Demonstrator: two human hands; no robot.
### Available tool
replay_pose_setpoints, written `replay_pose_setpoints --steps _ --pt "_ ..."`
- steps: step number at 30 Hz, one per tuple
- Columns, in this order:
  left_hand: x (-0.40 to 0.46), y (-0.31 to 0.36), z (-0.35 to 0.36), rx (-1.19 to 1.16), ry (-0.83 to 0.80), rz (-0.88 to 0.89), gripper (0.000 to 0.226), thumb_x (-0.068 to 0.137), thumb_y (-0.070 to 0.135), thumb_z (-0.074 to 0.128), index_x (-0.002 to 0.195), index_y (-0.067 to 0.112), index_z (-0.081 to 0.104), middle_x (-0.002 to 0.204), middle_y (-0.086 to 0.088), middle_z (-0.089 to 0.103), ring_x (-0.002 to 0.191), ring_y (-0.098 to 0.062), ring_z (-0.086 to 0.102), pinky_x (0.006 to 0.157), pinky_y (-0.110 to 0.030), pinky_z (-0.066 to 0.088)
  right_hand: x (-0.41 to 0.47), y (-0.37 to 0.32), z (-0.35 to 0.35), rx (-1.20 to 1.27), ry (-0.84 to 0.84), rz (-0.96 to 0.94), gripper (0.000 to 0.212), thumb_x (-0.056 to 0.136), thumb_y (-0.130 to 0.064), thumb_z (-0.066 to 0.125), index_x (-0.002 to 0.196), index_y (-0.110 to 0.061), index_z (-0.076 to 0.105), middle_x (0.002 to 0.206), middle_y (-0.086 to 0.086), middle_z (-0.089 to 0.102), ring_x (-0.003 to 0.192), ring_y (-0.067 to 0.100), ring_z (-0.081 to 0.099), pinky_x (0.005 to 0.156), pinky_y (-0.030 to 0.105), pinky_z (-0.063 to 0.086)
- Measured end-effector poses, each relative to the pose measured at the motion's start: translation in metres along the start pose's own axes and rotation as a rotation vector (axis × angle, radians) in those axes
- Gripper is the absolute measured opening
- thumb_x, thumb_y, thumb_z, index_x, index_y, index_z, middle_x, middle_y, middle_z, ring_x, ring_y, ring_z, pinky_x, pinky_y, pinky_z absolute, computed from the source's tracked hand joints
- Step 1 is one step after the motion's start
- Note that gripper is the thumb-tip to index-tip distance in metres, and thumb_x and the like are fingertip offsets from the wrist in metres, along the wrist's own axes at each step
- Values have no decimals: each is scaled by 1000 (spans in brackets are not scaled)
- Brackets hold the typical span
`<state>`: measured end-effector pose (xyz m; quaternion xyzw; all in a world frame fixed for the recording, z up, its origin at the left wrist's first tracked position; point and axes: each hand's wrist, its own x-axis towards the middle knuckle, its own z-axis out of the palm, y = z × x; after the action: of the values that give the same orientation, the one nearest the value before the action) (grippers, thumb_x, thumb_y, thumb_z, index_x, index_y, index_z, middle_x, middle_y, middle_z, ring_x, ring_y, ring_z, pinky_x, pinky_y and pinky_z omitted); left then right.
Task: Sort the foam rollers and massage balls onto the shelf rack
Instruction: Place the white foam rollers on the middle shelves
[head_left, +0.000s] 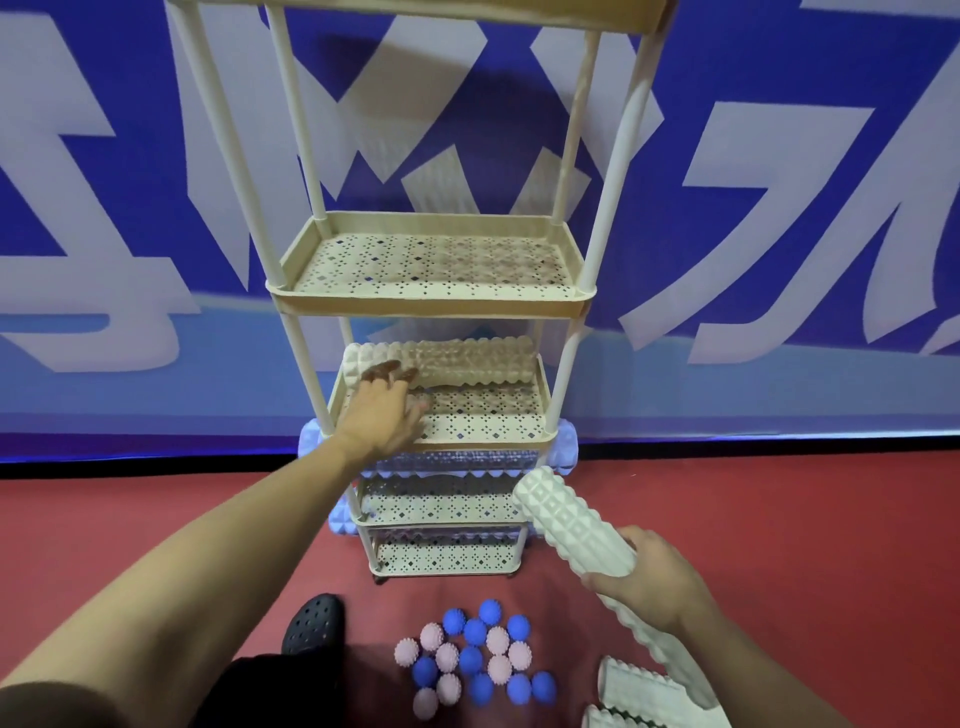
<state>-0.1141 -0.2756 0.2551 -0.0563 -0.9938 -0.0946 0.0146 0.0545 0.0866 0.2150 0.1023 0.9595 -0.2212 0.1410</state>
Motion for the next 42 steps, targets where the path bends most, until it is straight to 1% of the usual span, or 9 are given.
replay_pose_setpoints --steps 5,10,14,16,21,27,33,38,42 --pt "-47 19 -12 -163 -38 255 56 102 55 31 143 21 47 142 -6 48 132 -23 43 113 -40 34 -12 -30 -22 -59 25 -78 63 48 -73 68 101 -40 61 86 -15 66 75 4 65 68 30 53" --pt "-77 44 -48 -154 -57 478 66 96 68 38 146 24 42 141 -2 50 129 -18 46 110 -37 37 -28 -65 -55 -63 31 -188 55 54 -70 69 98 -39 60 76 -7 69 51 7 59 61 30 57" --pt "-87 65 -68 86 25 742 78 89 77 42 143 21 44 135 -2 54 120 -22 53 100 -42 44 -46 -96 -81 -193 68 -300 58 60 -64 72 110 -38 58 96 -11 58 87 17 63 68 32 43" --pt "-93 77 -79 225 13 804 82 85 80 41 143 21 42 133 -3 54 118 -24 54 101 -41 43 -53 -112 -89 -243 78 -374 62 62 -64 72 117 -40 57 106 -11 57 100 19 62 75 33 45" --pt "-109 90 -102 264 -63 749 91 76 80 56 142 20 39 125 -3 57 112 -26 57 92 -38 49 -67 -139 -104 -331 116 -514 80 66 -68 70 138 -39 48 127 -11 56 113 19 59 90 35 43" --pt "-117 73 -115 269 8 739 88 80 80 50 142 18 39 123 -3 59 110 -26 59 88 -39 49 -69 -141 -121 -342 1 -519 94 66 -73 72 147 -41 35 140 -13 50 125 18 53 98 37 43" --pt "-119 50 -115 221 -14 633 86 80 79 53 143 23 36 129 0 57 115 -24 57 94 -37 45 -56 -130 -130 -335 38 -477 79 60 -80 68 127 -41 52 122 -14 63 112 19 61 89 38 46" --pt "-112 47 -105 264 61 622 89 83 80 45 148 21 31 131 -2 52 116 -23 54 96 -40 46 -41 -144 -114 -372 138 -501 90 61 -82 62 138 -41 45 132 -10 59 119 20 56 94 41 40" --pt "-92 38 -90 377 191 675 79 88 72 44 142 14 40 124 -3 57 105 -26 57 91 -43 44 -27 -154 -102 -389 196 -466 90 65 -81 62 141 -38 43 133 -7 58 118 23 56 94 41 39"
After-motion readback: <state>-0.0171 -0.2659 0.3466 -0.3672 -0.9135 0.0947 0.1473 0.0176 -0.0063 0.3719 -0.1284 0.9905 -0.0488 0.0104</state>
